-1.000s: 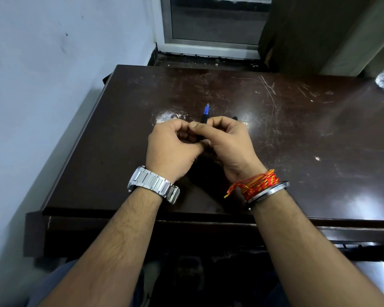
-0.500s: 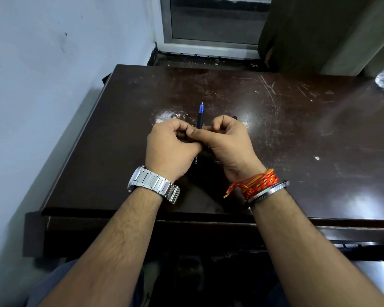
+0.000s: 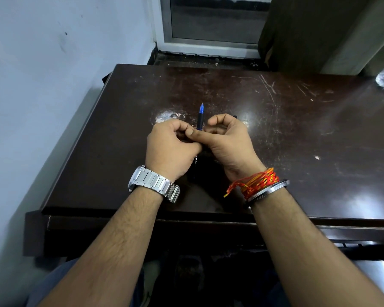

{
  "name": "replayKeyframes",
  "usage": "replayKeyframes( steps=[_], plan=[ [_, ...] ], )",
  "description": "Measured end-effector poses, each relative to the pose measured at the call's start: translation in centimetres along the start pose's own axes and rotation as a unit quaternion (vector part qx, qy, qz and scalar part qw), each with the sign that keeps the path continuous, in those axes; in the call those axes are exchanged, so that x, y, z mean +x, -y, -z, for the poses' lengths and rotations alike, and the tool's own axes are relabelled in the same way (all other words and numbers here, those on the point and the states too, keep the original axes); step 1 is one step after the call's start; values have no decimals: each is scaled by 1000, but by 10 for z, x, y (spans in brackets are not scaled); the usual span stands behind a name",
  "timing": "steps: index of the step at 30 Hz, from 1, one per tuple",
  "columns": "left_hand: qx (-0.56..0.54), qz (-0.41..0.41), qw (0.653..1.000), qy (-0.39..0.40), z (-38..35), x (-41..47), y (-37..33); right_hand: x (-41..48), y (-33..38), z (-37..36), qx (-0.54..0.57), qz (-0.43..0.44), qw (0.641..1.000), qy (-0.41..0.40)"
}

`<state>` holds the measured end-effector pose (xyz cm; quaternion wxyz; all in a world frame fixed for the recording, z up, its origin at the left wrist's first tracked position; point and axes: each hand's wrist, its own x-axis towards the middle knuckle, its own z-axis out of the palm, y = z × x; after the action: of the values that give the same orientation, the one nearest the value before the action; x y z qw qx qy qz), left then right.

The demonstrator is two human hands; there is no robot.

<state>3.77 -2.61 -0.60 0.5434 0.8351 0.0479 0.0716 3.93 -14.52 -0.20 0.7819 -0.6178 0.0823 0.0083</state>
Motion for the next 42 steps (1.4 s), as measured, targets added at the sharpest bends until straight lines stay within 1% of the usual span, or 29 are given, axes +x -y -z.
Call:
replayKeyframes(
  steps=[3,7,11,13,16,21,25,30,39,42],
  plan=[
    [4,-3,1000,1,0,0,0,0,-1,1,-11,2,1000,10],
    [7,-6,1000,-3,0,0,1,0,-1,2,4,-3,1000,-5],
    [-9,-2,1000,5,1,1,1,-1,2,2,-20,-4,999,24],
    [-13,-2,1000,9,1,1,0,0,2,1,-31,1,999,9],
    [-7,0,1000,3,0,1,0,1,0,-1,-8,-8,1000,-20],
    [4,2,1000,1,1,0,0,0,0,-1,-26,-15,1000,-5],
    [5,3,1000,5,-1,0,0,0,-2,-1,-8,-10,1000,-23],
    [6,3,1000,3,-1,0,0,-1,0,-1,-16,2,1000,-14],
    [18,-6,1000,3,0,0,-1,-1,0,-3,-14,-11,999,-28],
    [13,-1,1000,3,0,0,-1,-1,2,-3,-16,-7,1000,-18]
  ],
)
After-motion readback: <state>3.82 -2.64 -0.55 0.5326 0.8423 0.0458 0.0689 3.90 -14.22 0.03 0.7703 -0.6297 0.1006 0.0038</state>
